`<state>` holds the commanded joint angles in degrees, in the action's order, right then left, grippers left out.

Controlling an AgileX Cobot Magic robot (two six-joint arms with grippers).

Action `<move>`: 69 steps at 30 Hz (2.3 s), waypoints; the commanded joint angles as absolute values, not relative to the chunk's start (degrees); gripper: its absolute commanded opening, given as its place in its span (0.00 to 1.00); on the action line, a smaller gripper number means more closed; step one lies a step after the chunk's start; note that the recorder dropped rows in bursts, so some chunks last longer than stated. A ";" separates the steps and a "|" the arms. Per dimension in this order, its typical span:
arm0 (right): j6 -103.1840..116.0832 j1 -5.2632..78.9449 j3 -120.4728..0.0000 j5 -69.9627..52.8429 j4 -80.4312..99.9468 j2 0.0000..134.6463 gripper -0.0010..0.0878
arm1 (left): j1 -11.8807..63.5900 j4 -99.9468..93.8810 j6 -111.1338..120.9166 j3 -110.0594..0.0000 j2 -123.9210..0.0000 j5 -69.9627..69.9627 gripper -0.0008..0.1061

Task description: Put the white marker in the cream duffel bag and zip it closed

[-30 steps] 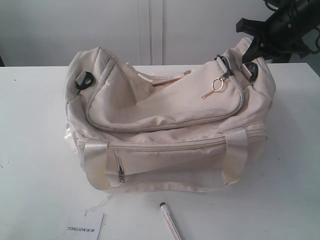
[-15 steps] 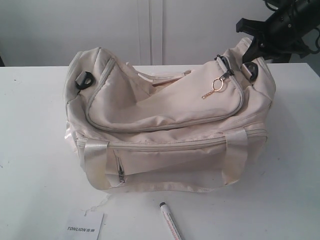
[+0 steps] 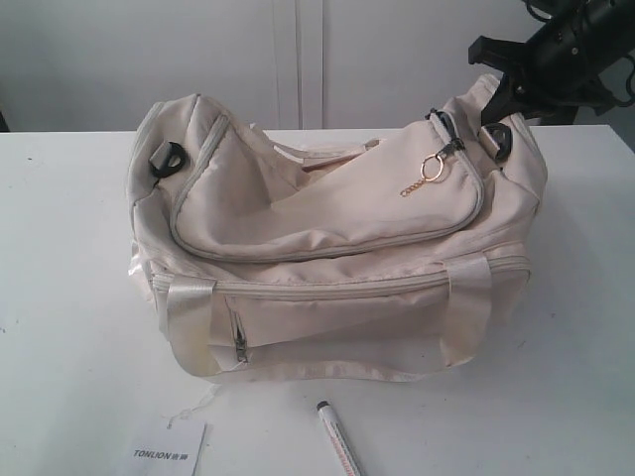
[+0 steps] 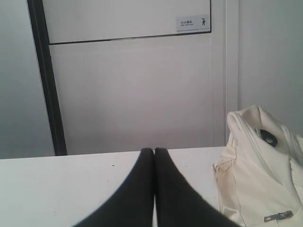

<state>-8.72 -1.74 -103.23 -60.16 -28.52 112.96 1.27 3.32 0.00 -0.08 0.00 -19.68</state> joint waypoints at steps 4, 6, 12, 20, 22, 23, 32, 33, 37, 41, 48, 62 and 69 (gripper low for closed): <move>-8.72 -1.74 -103.23 -60.16 -28.52 112.96 0.01 | 1.27 3.32 0.00 -1.78 0.00 -18.34 0.01; -8.72 -1.74 -103.23 -60.16 -28.52 112.96 0.01 | 1.27 3.32 0.00 -3.02 0.00 -16.27 0.01; -8.72 -1.74 -103.23 -60.16 -28.52 112.96 0.01 | 1.27 3.32 0.00 -4.01 0.00 -15.39 0.01; -8.72 -1.74 -103.23 -60.16 -28.52 112.96 0.01 | 1.27 3.32 0.00 -4.10 0.00 -14.40 0.01; -8.72 -1.74 -103.23 -60.16 -28.52 112.96 0.01 | 1.27 3.32 0.00 -4.10 0.00 -13.77 0.01; -8.72 -1.74 -103.23 -60.16 -28.52 112.96 0.01 | 1.27 3.32 0.00 -4.10 0.00 -13.33 0.01; -8.72 -1.74 -103.23 -60.16 -28.52 112.96 0.01 | 1.27 3.32 0.00 -4.10 0.00 -11.87 0.01; -8.72 -1.74 -103.23 -60.16 -28.52 112.96 0.01 | 1.27 3.32 0.00 -4.10 0.00 -12.60 0.01; -8.72 -1.74 -103.23 -60.16 -28.52 112.96 0.01 | 1.27 3.32 2.73 -5.49 0.00 -9.11 0.01; -8.72 -1.74 -103.23 -60.16 -28.52 112.96 0.01 | 1.27 3.32 2.77 -8.85 -1.24 0.00 0.01; -8.72 -1.74 -103.23 -60.05 -28.52 112.96 0.01 | 1.27 3.21 2.79 -16.81 -8.72 7.02 0.01; -8.72 -1.74 -103.23 -60.05 -28.52 112.96 0.01 | 1.27 3.21 -2.04 -34.49 -28.94 19.97 0.01; -8.72 -1.74 -103.23 -60.05 -28.52 112.96 0.01 | 1.27 4.05 -6.69 -43.29 -38.18 26.57 0.01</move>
